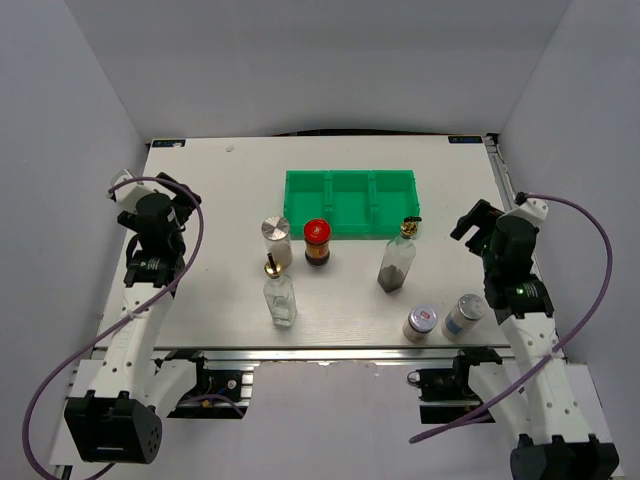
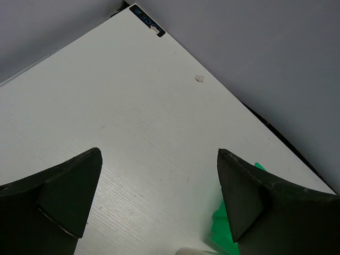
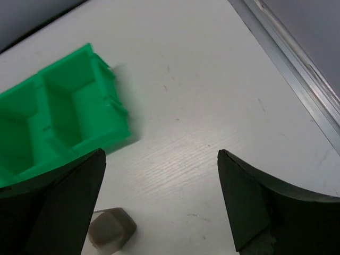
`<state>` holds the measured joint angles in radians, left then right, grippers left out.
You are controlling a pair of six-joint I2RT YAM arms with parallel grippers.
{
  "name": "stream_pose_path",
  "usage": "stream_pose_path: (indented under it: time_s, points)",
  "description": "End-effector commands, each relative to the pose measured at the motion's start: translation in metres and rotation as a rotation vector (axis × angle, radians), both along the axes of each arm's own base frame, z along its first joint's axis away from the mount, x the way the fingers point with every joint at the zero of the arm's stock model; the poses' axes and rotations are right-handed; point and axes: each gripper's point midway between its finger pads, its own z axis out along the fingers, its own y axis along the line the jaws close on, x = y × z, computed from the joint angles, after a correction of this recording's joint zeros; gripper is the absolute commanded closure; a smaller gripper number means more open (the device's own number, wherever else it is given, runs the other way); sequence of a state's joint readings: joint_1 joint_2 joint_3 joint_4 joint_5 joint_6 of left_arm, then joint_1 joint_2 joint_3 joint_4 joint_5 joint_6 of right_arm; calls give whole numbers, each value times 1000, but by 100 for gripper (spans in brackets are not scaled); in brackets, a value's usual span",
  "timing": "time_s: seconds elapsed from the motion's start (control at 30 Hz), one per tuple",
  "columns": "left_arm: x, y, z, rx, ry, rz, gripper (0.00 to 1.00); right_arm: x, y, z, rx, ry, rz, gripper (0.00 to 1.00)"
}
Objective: Organize the condiment bottles
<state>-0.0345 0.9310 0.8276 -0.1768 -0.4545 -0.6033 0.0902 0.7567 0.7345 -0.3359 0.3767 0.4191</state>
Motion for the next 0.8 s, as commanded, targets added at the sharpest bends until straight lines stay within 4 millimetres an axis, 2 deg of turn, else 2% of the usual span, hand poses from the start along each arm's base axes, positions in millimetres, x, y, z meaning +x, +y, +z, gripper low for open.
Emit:
stream_pose_path:
  time_s: [0.0, 0.13, 0.2, 0.3, 0.33, 0.4, 0.43, 0.53, 0.77]
  points:
    - [1, -4, -8, -1, 26, -26, 2, 3, 35, 38, 25, -168, 221, 10]
    - [6, -5, -20, 14, 59, -38, 2, -19, 75, 61, 4, -267, 498, 10]
    - [7, -4, -28, 22, 91, -35, 2, -26, 82, 72, -34, -326, 556, 10]
    - [8, -5, -34, 31, 108, -47, 2, -38, 104, 79, -44, -363, 712, 11]
    - [7, -5, -32, 33, 99, -51, 2, -45, 117, 80, -33, -368, 798, 11]
    - [5, -5, -29, 37, 77, -52, 2, -51, 130, 80, -47, -367, 903, 11]
    - [4, -5, -31, 39, 74, -54, 2, -60, 142, 82, -34, -377, 999, 11]
    - [3, -6, -25, 43, 49, -59, 2, -67, 152, 83, -31, -386, 1084, 11]
    - [1, -7, -24, 48, 50, -67, 2, -76, 157, 93, -69, -455, 1137, 11]
